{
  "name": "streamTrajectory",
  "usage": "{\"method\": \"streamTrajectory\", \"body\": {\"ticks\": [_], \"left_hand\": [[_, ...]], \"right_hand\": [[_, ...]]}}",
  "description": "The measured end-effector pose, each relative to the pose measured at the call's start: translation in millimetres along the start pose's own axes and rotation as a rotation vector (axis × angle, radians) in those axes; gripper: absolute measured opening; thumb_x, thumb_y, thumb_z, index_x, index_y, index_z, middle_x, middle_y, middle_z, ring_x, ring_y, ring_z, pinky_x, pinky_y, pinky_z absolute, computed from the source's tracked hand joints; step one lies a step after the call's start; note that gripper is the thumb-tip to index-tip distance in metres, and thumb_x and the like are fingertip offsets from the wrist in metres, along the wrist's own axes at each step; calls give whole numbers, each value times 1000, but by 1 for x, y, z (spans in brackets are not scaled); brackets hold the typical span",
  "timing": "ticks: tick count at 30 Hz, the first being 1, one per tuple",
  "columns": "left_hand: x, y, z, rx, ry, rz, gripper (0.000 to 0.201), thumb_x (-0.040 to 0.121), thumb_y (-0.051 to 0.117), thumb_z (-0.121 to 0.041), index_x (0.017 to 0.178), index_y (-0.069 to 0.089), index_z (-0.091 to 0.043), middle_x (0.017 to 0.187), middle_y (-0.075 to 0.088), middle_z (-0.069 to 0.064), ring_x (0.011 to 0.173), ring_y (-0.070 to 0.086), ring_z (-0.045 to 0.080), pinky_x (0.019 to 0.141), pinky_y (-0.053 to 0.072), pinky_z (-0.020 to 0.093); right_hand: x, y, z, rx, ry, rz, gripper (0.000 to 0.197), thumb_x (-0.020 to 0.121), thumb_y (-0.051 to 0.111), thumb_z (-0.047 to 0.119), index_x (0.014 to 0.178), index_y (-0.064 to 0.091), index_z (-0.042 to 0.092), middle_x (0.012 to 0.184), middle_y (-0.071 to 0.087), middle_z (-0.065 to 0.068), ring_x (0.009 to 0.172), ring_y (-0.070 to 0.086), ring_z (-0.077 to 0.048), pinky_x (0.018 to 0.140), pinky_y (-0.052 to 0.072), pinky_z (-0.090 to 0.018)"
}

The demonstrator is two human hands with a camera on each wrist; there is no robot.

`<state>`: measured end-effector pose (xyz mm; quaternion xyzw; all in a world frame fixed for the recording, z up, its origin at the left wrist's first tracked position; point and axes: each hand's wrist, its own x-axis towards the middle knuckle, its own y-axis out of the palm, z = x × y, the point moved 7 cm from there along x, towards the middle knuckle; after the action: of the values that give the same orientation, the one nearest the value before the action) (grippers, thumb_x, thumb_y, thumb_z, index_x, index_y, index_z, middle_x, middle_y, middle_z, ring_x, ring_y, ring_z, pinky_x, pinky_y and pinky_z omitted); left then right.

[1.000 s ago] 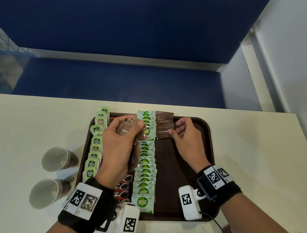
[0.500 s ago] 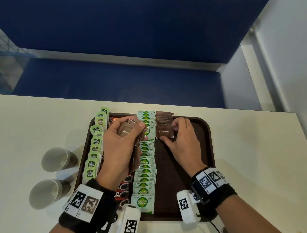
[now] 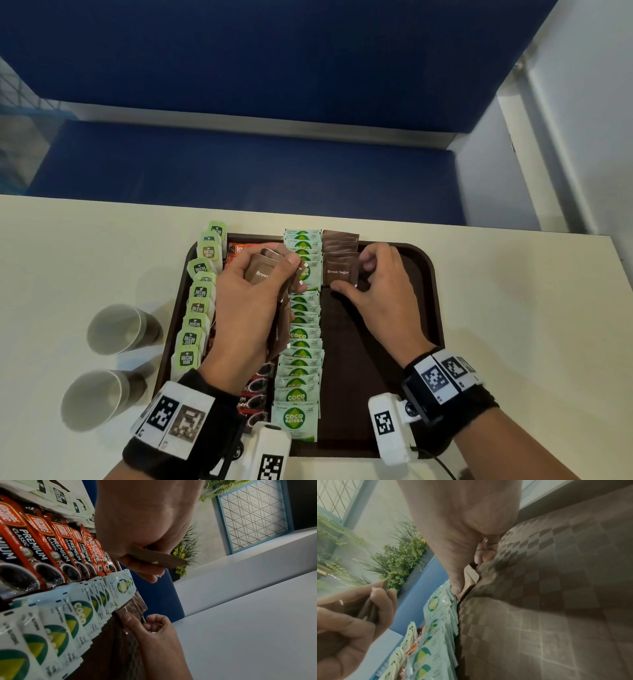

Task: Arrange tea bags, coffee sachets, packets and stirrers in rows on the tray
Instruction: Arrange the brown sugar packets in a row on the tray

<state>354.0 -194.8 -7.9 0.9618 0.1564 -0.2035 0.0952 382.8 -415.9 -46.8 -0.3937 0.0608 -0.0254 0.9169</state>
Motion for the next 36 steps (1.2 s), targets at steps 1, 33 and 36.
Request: {"method": "streamTrajectory", "body": {"ticks": [1, 33, 36], "left_hand": [[0, 1, 1, -11, -18, 12, 23, 94, 82, -22, 115, 76, -14, 101, 81, 13, 81, 79, 29, 52, 56, 26], [-4, 16, -18, 302, 207, 202, 24, 90, 85, -9, 107, 83, -25, 99, 84, -10, 91, 81, 11, 80, 67, 28], [-3, 14, -15, 325, 187, 222, 24, 90, 86, -10, 107, 84, -26, 100, 83, -13, 93, 80, 8, 80, 65, 25]], "right_hand": [[-1, -5, 2, 45, 9, -28, 48, 83, 89, 39, 109, 50, 31, 103, 50, 17, 90, 53, -2, 68, 46, -21], [-11, -35, 32, 420, 211, 352, 2, 96, 78, 33, 96, 78, 31, 98, 77, 11, 94, 68, -2, 87, 52, -27], [-9, -36, 21, 390, 205, 363, 4, 98, 76, 33, 96, 79, 32, 96, 77, 9, 94, 67, -4, 86, 46, -25]]}}
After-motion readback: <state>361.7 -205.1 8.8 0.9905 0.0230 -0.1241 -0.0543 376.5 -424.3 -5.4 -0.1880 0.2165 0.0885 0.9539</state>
